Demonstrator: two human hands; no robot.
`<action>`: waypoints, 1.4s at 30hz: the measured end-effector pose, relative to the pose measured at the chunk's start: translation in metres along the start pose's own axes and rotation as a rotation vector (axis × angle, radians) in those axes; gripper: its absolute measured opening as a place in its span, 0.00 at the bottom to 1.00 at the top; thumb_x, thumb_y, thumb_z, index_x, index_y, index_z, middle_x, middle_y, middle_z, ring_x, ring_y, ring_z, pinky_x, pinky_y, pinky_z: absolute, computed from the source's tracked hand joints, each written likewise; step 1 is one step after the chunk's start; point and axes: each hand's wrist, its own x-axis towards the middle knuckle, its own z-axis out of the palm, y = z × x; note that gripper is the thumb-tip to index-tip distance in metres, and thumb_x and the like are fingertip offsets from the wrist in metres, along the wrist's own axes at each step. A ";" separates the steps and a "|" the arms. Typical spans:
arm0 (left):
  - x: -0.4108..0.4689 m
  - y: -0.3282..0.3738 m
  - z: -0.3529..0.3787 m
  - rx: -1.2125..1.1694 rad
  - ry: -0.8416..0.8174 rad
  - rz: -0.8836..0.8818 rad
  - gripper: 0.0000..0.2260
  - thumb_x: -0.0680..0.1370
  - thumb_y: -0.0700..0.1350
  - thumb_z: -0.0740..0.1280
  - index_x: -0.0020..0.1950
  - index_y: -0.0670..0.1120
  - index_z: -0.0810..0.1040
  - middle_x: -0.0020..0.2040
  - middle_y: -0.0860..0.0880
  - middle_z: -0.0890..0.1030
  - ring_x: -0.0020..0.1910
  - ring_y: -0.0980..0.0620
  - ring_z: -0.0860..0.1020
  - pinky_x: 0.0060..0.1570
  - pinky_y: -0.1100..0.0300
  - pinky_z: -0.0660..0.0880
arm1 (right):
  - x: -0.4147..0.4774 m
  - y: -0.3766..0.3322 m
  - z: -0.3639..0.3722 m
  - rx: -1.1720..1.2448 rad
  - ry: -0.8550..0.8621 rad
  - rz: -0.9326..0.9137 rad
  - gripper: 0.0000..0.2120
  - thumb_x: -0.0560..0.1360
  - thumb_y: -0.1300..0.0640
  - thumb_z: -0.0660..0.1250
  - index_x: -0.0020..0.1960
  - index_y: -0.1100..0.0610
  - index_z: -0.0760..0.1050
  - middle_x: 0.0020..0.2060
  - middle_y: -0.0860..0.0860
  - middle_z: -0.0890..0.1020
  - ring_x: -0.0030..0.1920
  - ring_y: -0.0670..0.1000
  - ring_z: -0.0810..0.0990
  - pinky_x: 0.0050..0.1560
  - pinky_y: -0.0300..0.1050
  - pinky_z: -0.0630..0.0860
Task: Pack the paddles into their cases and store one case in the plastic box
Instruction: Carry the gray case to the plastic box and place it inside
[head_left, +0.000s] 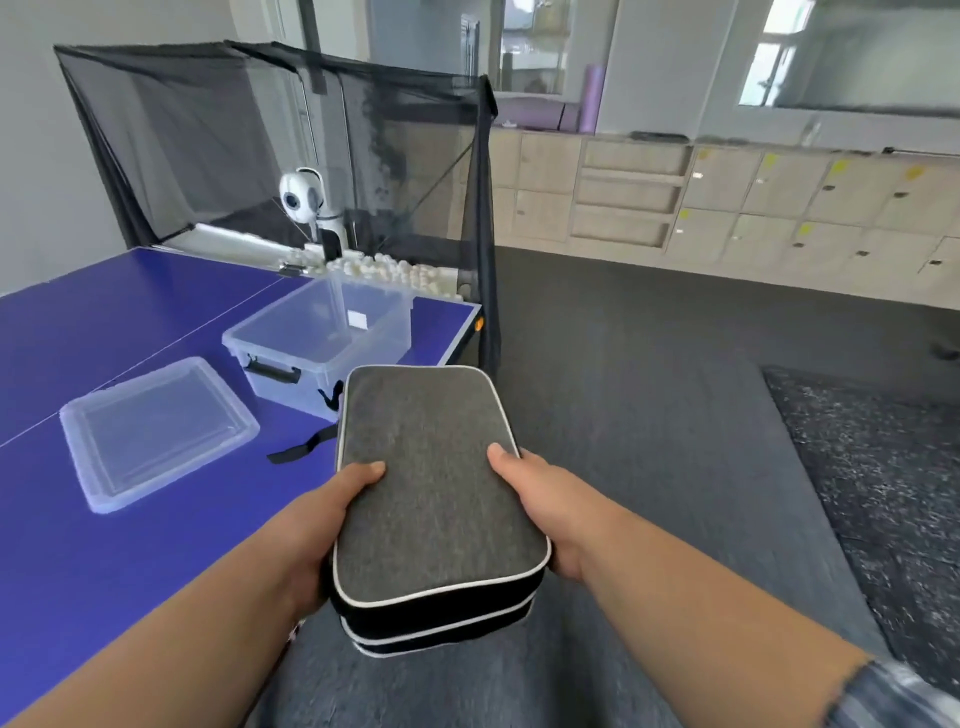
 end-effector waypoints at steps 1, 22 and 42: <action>0.015 0.007 0.009 -0.005 0.012 0.006 0.16 0.76 0.53 0.70 0.54 0.41 0.82 0.46 0.40 0.87 0.38 0.43 0.86 0.40 0.51 0.77 | 0.019 -0.011 -0.009 -0.008 -0.020 -0.008 0.28 0.78 0.41 0.67 0.74 0.49 0.68 0.60 0.50 0.83 0.57 0.53 0.84 0.62 0.55 0.79; 0.281 0.151 0.084 -0.280 0.333 0.122 0.15 0.75 0.54 0.70 0.54 0.44 0.82 0.43 0.43 0.87 0.35 0.45 0.86 0.41 0.49 0.76 | 0.338 -0.227 -0.052 -0.240 -0.286 0.095 0.18 0.75 0.39 0.69 0.57 0.51 0.82 0.51 0.51 0.88 0.52 0.53 0.87 0.60 0.52 0.79; 0.509 0.278 0.020 -0.614 0.746 0.235 0.33 0.62 0.61 0.75 0.60 0.45 0.74 0.52 0.46 0.84 0.46 0.46 0.85 0.38 0.53 0.80 | 0.562 -0.259 0.082 0.287 -0.225 0.147 0.24 0.73 0.54 0.75 0.66 0.41 0.74 0.56 0.50 0.86 0.51 0.57 0.87 0.51 0.66 0.82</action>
